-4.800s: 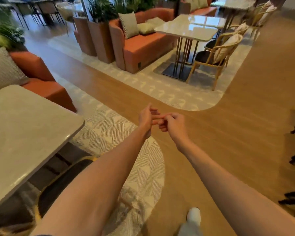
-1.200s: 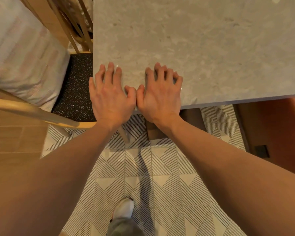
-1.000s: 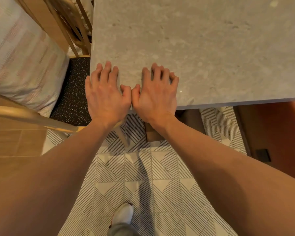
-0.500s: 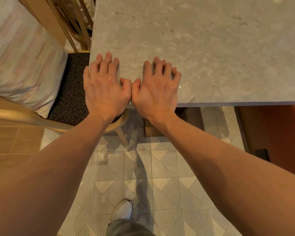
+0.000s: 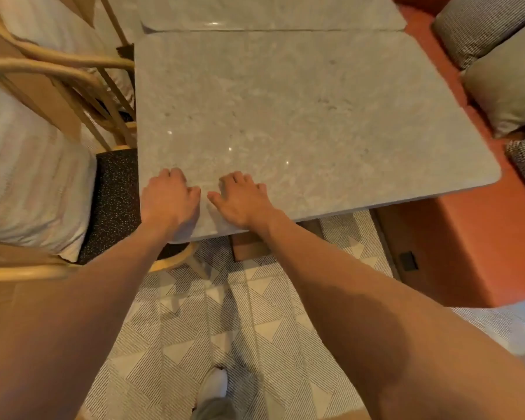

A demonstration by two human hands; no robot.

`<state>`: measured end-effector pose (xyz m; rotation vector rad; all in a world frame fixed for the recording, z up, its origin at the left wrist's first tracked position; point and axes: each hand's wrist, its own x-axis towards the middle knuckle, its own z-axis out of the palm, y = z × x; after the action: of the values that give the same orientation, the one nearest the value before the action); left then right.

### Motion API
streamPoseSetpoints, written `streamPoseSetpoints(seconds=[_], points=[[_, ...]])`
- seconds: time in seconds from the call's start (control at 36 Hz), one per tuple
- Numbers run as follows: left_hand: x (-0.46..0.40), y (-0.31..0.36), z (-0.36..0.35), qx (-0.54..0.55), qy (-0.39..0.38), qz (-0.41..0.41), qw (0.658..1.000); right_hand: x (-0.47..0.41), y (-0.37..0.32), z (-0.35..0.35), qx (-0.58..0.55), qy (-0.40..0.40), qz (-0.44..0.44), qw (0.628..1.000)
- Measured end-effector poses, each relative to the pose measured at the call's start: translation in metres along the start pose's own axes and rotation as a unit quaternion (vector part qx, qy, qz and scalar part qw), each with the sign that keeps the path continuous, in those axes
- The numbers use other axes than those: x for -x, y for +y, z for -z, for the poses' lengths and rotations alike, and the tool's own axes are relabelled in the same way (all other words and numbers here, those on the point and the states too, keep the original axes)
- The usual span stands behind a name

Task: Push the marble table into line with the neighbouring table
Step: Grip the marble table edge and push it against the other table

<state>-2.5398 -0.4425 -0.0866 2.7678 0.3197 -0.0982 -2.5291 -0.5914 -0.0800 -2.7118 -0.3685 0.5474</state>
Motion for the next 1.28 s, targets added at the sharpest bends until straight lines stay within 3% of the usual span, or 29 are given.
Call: streamPoseSetpoints(seconds=[0.06,0.17,0.39,0.58,0.75,0.94,1.17,1.28], points=[[-0.004,0.029,0.022,0.127,0.004,0.046,0.991,0.011,0.005,0.033,-0.098,0.002,-0.026,0.995],[-0.003,0.106,0.049,0.255,-0.025,0.064,0.965,0.045,0.028,0.089,-0.187,0.038,-0.043,0.981],[0.011,0.274,0.075,0.237,-0.128,-0.013,0.963,0.107,0.151,0.202,-0.267,0.081,-0.089,0.956],[0.026,0.438,0.083,0.323,-0.13,-0.036,0.937,0.143,0.284,0.296,-0.272,0.096,-0.117,0.95],[0.028,0.499,0.069,0.389,-0.135,-0.026,0.911,0.137,0.342,0.355,-0.309,0.147,-0.115,0.933],[-0.033,0.552,0.052,0.428,-0.122,-0.026,0.895,0.082,0.391,0.409,-0.303,0.163,-0.066,0.937],[-0.145,0.601,0.018,0.495,-0.082,0.016,0.865,-0.007,0.444,0.443,-0.299,0.129,-0.043,0.945],[-0.178,0.61,-0.002,0.555,-0.054,0.084,0.826,-0.044,0.468,0.455,-0.291,0.093,-0.029,0.952]])
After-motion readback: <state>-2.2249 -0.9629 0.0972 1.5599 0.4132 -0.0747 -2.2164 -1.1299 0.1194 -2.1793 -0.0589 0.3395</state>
